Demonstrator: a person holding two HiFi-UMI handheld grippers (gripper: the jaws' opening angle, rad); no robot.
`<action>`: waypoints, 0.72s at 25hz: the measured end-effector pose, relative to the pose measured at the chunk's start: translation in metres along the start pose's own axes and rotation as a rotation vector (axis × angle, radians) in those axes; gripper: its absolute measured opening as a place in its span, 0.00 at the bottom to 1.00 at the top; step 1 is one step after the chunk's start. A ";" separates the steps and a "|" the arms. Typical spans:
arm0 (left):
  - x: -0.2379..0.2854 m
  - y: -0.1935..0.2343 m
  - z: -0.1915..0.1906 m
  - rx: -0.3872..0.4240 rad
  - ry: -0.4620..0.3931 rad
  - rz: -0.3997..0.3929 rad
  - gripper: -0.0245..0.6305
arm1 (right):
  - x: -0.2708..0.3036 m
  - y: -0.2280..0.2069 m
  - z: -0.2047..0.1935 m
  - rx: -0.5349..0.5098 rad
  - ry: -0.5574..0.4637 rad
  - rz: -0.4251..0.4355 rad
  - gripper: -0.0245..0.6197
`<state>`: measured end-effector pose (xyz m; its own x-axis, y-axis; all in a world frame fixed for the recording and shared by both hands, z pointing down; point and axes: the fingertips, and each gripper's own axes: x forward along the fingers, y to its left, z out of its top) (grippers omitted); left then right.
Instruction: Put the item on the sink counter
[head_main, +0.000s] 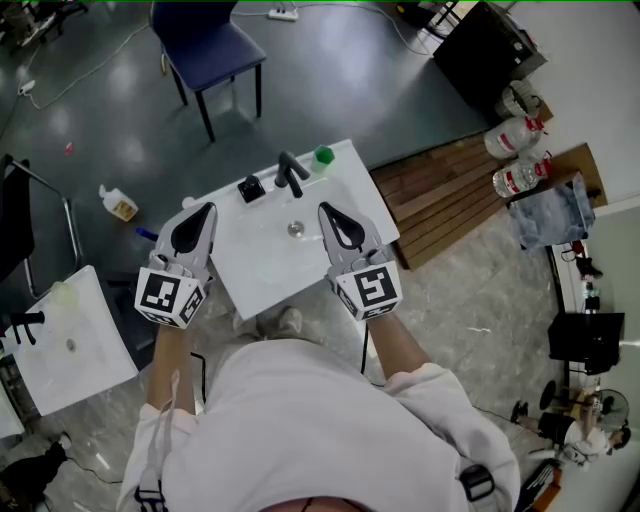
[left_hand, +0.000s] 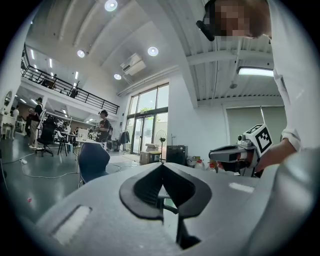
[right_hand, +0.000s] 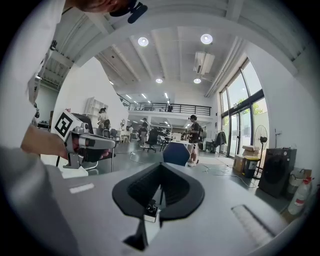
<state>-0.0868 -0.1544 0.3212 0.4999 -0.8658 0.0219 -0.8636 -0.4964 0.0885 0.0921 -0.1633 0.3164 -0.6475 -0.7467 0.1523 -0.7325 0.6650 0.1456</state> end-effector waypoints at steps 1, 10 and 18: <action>0.000 0.000 0.000 0.002 0.000 0.000 0.03 | 0.000 0.000 -0.001 -0.003 0.001 0.000 0.04; 0.001 -0.002 0.004 0.013 0.004 -0.007 0.03 | 0.000 0.000 0.005 -0.007 -0.006 -0.001 0.04; -0.001 -0.002 0.005 0.018 0.001 -0.002 0.03 | -0.001 -0.001 0.005 -0.012 -0.009 0.001 0.04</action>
<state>-0.0853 -0.1531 0.3158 0.5021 -0.8645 0.0223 -0.8634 -0.4996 0.0705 0.0925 -0.1635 0.3110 -0.6499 -0.7464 0.1431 -0.7297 0.6655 0.1570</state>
